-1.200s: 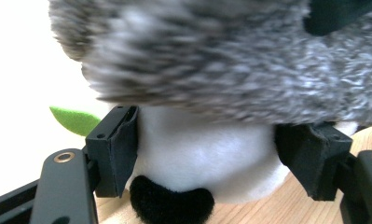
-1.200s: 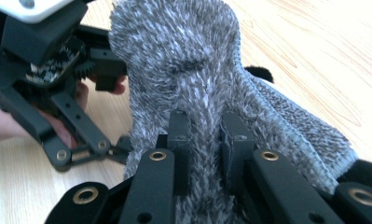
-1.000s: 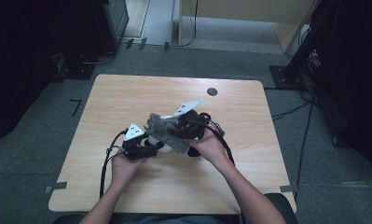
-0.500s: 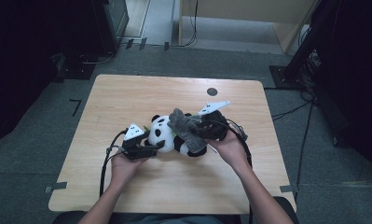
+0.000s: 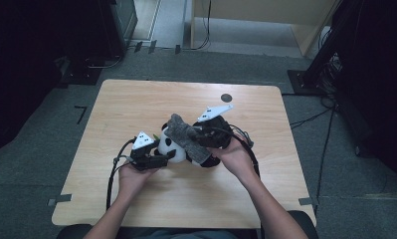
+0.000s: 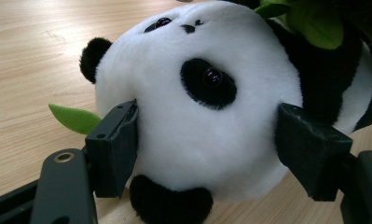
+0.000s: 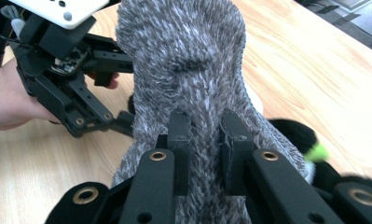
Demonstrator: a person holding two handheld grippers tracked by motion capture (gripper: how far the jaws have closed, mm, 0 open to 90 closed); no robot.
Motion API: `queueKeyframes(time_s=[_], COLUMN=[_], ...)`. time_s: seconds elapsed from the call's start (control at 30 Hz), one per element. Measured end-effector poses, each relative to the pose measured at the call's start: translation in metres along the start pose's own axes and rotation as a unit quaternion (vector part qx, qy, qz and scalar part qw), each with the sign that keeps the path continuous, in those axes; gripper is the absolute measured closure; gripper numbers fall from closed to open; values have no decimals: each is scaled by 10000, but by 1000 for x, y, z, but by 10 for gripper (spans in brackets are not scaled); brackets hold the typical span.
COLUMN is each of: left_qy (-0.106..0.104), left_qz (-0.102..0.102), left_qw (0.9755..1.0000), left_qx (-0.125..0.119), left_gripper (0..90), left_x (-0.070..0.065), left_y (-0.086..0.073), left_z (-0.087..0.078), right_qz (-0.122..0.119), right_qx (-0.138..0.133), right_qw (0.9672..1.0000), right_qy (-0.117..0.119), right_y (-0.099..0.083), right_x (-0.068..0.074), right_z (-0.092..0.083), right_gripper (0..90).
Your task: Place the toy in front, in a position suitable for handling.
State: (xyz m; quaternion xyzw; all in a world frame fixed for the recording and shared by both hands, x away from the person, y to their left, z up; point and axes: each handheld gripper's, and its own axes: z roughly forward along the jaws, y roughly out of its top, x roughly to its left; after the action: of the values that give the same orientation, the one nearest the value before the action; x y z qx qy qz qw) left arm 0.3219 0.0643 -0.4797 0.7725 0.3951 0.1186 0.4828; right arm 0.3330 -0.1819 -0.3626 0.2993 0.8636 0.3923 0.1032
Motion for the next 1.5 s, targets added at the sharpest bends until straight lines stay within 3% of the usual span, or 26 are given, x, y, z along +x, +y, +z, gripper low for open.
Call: queueKeyframes(time_s=[0.2,0.3,0.53,0.9,1.5], left_qy=[12,43,28,-23,-63], left_qz=[4,-2,-57,-110,-83], left_qw=[10000,9999,9999,9999,9999], left_qx=[-57,-97,-132,-118,-1], left_gripper=[257,257,257,258,257], left_x=[0,-1,-1,1,2], left_y=[-1,-3,-4,-3,0], left_z=[0,0,-1,0,0], right_qz=[-70,-99,-268,-276,85], right_qx=[71,248,561,498,382], right_qw=[9999,9996,9979,9983,9990], right_qy=[141,134,181,137,-236], right_y=[14,19,17,0,-25], right_x=[4,5,13,8,-16], right_z=[21,35,50,31,-3], right_gripper=[783,783,782,782,780])
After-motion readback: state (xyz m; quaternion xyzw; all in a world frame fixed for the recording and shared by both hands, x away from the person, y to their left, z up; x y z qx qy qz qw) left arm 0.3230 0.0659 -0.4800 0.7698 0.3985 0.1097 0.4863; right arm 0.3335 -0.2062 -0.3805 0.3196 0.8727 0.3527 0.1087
